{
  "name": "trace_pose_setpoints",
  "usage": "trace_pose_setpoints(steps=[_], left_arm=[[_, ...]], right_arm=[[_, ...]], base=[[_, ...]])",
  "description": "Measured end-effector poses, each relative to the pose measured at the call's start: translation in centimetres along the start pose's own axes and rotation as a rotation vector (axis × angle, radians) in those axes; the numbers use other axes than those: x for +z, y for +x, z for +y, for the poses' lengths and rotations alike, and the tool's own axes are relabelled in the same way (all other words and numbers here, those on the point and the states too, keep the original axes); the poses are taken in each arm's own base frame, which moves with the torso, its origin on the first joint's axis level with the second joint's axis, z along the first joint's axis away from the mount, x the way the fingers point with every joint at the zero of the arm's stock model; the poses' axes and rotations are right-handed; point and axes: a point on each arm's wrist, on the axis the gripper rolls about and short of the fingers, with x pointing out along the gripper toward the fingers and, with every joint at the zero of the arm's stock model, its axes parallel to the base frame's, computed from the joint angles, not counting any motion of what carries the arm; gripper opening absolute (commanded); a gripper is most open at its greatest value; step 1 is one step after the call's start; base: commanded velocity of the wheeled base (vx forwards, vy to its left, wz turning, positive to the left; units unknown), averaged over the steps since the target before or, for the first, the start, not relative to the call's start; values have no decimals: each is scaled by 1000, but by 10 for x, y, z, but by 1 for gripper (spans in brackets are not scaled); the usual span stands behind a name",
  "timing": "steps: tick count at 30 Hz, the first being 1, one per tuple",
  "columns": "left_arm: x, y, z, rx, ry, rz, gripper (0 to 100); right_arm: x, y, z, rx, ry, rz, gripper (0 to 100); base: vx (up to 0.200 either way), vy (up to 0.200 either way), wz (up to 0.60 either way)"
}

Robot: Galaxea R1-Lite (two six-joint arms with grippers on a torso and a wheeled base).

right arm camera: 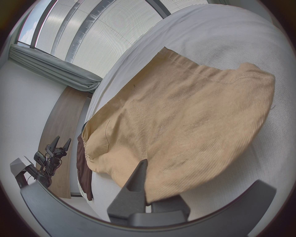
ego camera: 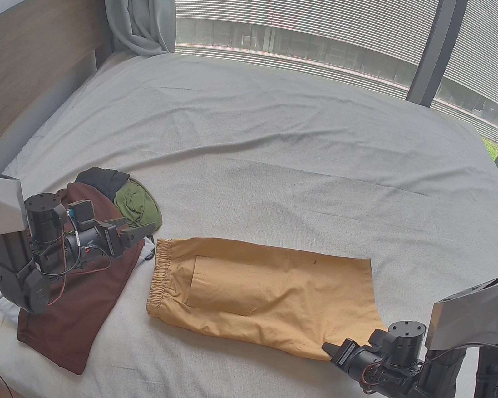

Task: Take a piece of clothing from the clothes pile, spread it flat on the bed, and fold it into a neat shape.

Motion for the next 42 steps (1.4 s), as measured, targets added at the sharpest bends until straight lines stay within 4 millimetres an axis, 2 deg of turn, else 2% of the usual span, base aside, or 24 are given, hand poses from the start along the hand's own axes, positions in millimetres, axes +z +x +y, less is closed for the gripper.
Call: trace_pose_setpoints(steps=[7,8,15,25,32,42], left_arm=[[-3,-2,-1,-15,-7,19,100],[-4,-2,-1,-17,-8,22,100],[-5,-2,-1,-26,-12,31,100],[-7,-2,-1,-34,-16,39,100],[-8,-2,-2,-35,-18,40,100],[-9,-1,-2,-37,-40,43,100]], right_arm=[[0,-2,-1,-6,0,5,0],[0,-2,-1,-6,-1,5,100],[-3,-5,-1,-10,-6,18,100],[-31,-23,1,-15,-67,165,100],[-42,-36,20,56,-115,221,100],[-26,-57,47,211,-140,176,100]], base=[[0,0,0],[0,0,0],[0,0,0],[0,0,0],[0,0,0],[0,0,0]])
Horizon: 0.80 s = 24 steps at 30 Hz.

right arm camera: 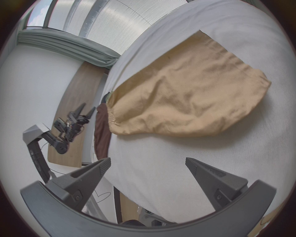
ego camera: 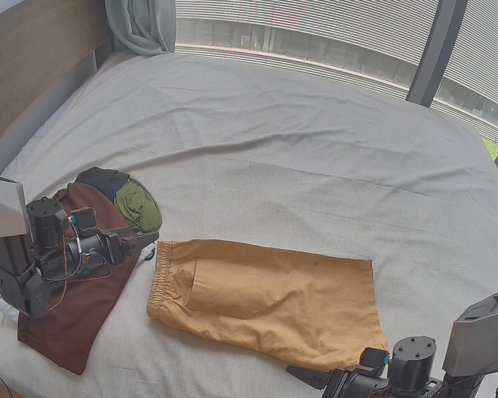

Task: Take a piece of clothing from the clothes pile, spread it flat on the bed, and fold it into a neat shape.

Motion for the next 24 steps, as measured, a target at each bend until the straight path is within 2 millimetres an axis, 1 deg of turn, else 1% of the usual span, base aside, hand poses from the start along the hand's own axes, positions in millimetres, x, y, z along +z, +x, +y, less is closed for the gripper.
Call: trace_pose_setpoints(steps=[5,6,11,19,24], left_arm=[[-1,0,-2,-3,-21,6,100],[-2,0,-2,-3,-27,9,100],[-6,-2,-3,-2,-43,25,100],[-20,1,-10,-4,-133,71,100],[-30,3,-8,5,-160,100,100]], right_arm=[[18,-13,12,94,-23,-61,100],[26,-18,15,123,-32,-87,100],[45,-31,16,156,-66,-168,100],[51,-33,15,150,-97,-198,100],[53,-33,9,130,-104,-205,100]], base=[[0,0,0],[0,0,0],[0,0,0],[0,0,0],[0,0,0]])
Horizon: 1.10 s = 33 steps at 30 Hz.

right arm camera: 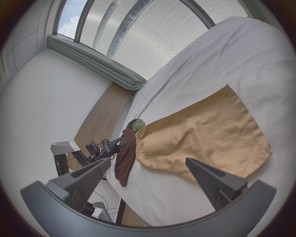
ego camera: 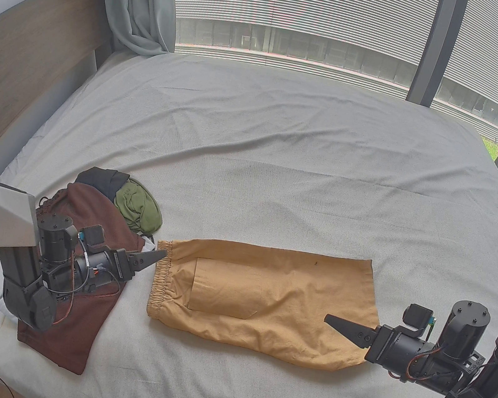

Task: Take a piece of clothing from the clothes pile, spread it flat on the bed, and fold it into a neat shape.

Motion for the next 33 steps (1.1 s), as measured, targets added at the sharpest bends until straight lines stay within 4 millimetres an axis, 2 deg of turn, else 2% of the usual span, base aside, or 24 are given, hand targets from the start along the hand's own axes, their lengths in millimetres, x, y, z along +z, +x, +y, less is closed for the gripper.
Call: trace_pose_setpoints(steps=[9,17,33], left_arm=[[-23,7,15,55,-42,54,100],[-45,23,26,107,-124,78,100],[-64,46,21,114,-147,87,100]], right_arm=[[-1,1,-3,-11,5,4,100],[-4,4,-9,-29,9,19,100],[-8,8,-12,-37,4,40,100]], base=[[0,0,0],[0,0,0],[0,0,0]])
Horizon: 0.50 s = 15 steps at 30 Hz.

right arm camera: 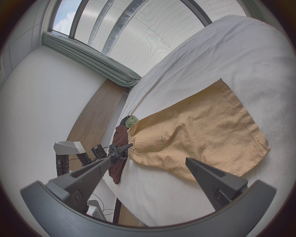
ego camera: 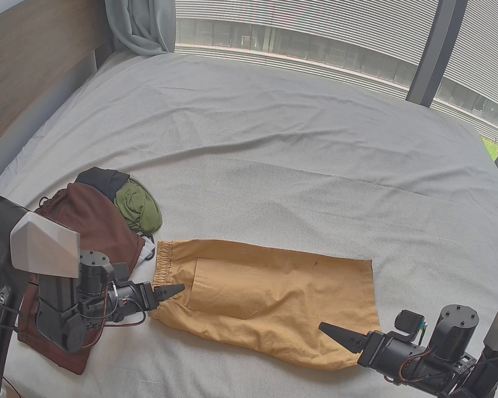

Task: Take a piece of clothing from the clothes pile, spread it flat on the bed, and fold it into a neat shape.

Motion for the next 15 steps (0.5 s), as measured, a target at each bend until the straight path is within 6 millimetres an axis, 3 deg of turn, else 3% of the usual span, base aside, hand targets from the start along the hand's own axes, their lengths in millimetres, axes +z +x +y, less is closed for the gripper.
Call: trace_pose_setpoints(steps=[12,13,15], left_arm=[[-2,16,-11,11,-57,-52,100],[-3,16,-11,10,-57,-51,0],[-3,17,-11,9,-58,-50,0]], right_arm=[[0,1,0,0,-1,0,100],[0,1,0,0,-2,0,100],[0,1,0,0,-2,0,100]], base=[[0,0,0],[0,0,0],[0,0,0]])
